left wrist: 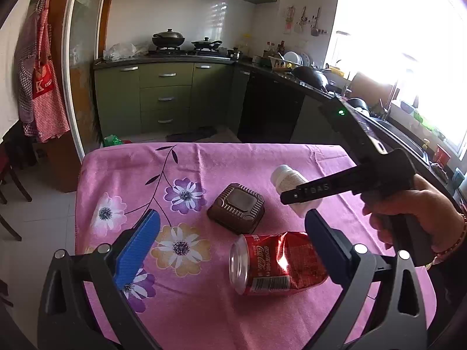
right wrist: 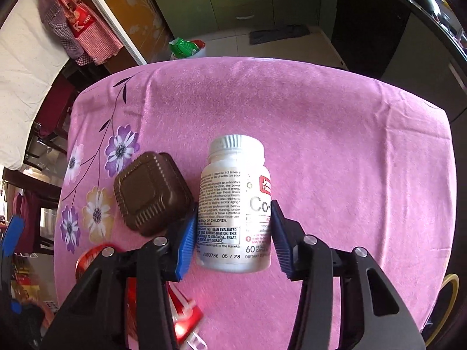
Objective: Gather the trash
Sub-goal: 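Carry the pill bottle over the bin and open the right tool, then lower the left tool onto the white squeeze packet and grasp it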
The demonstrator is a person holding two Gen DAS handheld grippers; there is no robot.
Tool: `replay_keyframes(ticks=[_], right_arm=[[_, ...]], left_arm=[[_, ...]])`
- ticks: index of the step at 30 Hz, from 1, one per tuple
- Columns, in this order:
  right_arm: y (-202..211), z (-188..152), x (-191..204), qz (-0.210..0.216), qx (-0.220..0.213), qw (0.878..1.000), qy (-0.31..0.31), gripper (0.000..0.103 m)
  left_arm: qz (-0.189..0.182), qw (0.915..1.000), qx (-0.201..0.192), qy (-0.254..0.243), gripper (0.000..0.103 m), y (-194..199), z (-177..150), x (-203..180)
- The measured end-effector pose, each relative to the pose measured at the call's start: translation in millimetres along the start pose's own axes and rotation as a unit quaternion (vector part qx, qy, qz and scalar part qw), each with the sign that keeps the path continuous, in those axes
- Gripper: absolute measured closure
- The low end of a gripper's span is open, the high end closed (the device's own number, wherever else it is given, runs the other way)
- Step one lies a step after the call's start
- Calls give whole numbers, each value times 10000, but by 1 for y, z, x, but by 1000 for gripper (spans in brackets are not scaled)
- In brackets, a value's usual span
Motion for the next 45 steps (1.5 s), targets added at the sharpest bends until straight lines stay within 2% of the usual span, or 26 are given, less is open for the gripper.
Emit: replay_keyframes(ticks=[3, 8, 11, 15, 18, 20, 23, 27, 29, 30, 32, 34, 36, 39, 45], right_arm=[[25, -19, -11, 141, -126, 9998, 15, 56], [83, -69, -47, 259, -412, 9987, -115, 56], [124, -108, -93, 86, -644, 9970, -426, 56], [164, -164, -178, -498, -812, 9885, -1177, 56], [175, -209, -249, -1045, -690, 9756, -1802, 56], [173, -236, -286, -1250, -532, 9666, -2173, 56], [166, -266, -327, -1429, -378, 9554, -2556, 56], [157, -284, -364, -1451, -350, 9452, -2904, 56], [149, -289, -376, -1420, -238, 9418, -3038, 49], [149, -291, -381, -1447, -274, 9382, -3132, 37], [156, -293, -384, -1522, -446, 9342, -3196, 36], [166, -297, -376, -1344, -681, 9351, -3206, 36], [178, -299, -358, -1127, -915, 9388, -3123, 36], [189, -306, -322, -1034, -1167, 9447, -2884, 32], [200, -327, -265, -791, -1420, 9541, -2514, 31]], left_arm=[[-40, 10000, -1, -74, 8, 0, -1, -5], [-286, 9993, 43, -230, 8, -1, -4, -20], [-462, 9982, 114, -366, 8, -2, -9, -32], [-817, 9950, 151, -562, 8, 1, -14, -54], [-1162, 9901, 179, -765, 8, 5, -19, -73], [-1315, 9870, 202, -908, 8, 8, -22, -83], [-1466, 9828, 232, -1099, 8, 13, -27, -98], [-1738, 9750, 332, -1343, 8, 25, -35, -115], [-1842, 9703, 424, -1512, 8, 31, -43, -123], [-1871, 9679, 478, -1608, 8, 34, -47, -127], [-1912, 9615, 610, -1875, 8, 40, -59, -134], [-1931, 9548, 750, -2134, 8, 46, -71, -140], [-1979, 9474, 883, -2356, 8, 53, -84, -146], [-2066, 9360, 1126, -2619, 8, 60, -104, -154], [-2041, 9207, 1538, -2951, 8, 62, -139, -161]])
Point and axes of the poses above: each gripper's, at about its wrist camera, not at the fingertips, and y roughly against the way its jaws point, x to its left, z to its top, the point moved 7 cm from there along -y, roughly the way its jaws point, and after that the axes turned 3 degrees about y, right-handed, at the moved point
